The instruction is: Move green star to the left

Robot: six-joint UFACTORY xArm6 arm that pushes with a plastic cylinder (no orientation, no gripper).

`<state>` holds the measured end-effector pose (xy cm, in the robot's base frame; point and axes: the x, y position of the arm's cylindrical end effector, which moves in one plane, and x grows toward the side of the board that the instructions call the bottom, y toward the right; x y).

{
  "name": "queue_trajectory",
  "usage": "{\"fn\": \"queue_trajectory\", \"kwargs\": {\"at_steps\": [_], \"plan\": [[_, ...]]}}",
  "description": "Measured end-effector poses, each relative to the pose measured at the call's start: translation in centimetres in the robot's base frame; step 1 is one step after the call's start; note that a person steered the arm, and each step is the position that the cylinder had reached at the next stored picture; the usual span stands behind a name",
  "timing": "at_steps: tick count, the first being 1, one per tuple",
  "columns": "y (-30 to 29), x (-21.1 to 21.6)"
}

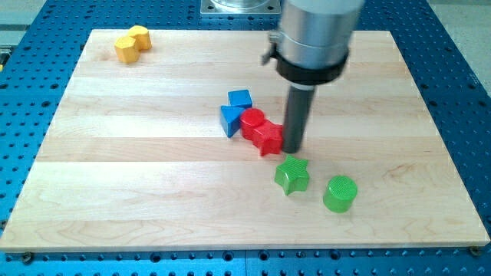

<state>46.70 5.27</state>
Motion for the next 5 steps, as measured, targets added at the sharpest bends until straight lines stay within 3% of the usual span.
{"fn": "queue_trajectory", "kwargs": {"at_steps": [1,2,3,4,5], "plan": [[-2.8,-1.3],[-0.7,-1.0],[6.5,0.9],[9.4,3.9],[8.1,5.7]]}}
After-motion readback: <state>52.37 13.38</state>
